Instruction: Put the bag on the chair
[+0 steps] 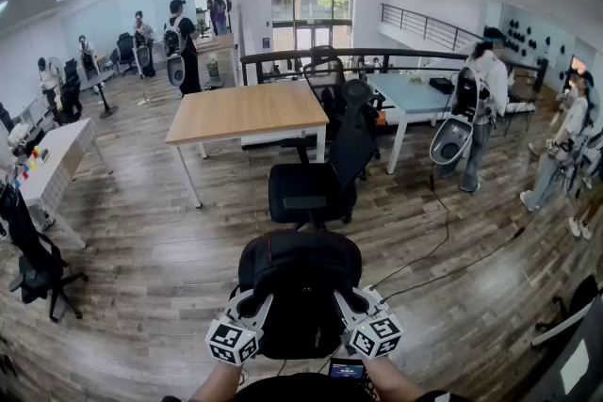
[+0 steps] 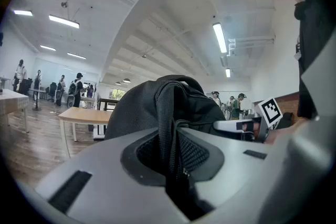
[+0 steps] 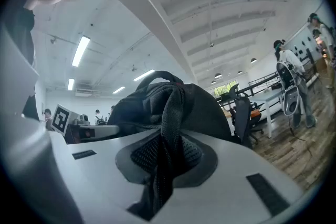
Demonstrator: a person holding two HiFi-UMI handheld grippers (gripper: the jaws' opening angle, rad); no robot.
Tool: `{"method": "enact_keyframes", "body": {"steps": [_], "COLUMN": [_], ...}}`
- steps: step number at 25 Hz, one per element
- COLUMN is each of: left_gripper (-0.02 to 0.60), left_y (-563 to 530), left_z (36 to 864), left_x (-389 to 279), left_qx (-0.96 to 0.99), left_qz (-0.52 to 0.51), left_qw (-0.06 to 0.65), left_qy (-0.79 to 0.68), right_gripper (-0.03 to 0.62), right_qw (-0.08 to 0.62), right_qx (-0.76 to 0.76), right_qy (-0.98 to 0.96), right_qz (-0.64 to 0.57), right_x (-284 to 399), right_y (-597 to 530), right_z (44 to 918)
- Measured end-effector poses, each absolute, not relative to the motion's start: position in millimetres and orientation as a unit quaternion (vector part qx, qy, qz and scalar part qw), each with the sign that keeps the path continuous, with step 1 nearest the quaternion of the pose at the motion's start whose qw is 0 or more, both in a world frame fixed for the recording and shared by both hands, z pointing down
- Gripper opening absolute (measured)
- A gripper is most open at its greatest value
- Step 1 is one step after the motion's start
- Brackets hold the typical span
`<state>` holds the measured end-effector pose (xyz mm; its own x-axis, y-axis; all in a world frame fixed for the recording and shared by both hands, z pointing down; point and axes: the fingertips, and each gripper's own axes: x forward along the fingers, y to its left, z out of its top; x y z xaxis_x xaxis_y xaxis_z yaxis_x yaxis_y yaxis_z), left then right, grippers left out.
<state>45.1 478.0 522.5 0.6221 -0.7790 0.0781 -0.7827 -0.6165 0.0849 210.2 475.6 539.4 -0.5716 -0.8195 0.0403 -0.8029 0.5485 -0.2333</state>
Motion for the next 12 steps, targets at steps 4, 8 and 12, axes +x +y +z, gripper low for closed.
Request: {"method": "enact_keyframes", "body": {"steps": [4, 8, 12], "left_gripper": [0.055, 0.055, 0.055], "left_y": [501.0, 514.6, 519.6], "left_z": [527.2, 524.0, 523.6], "left_x": [8.0, -10.5, -22.4], "left_qx": [0.896, 0.896, 0.889], "left_qz": [0.015, 0.011, 0.006], "left_qw": [0.062, 0.059, 0.055], "left_qy": [-0.439, -0.44, -0.455], "right_gripper": [0.054, 0.054, 0.054], "right_qw": [0.038, 0.036, 0.029], "right_qx": [-0.455, -0.461, -0.465], "right_qy": [0.881, 0.879, 0.879], "right_qz": [-0.12, -0.115, -0.103], "right_x": [173.5, 154.8, 143.6], "right_y": [497.0, 504.1, 508.4], "right_z": [542.8, 538.2, 536.2]}}
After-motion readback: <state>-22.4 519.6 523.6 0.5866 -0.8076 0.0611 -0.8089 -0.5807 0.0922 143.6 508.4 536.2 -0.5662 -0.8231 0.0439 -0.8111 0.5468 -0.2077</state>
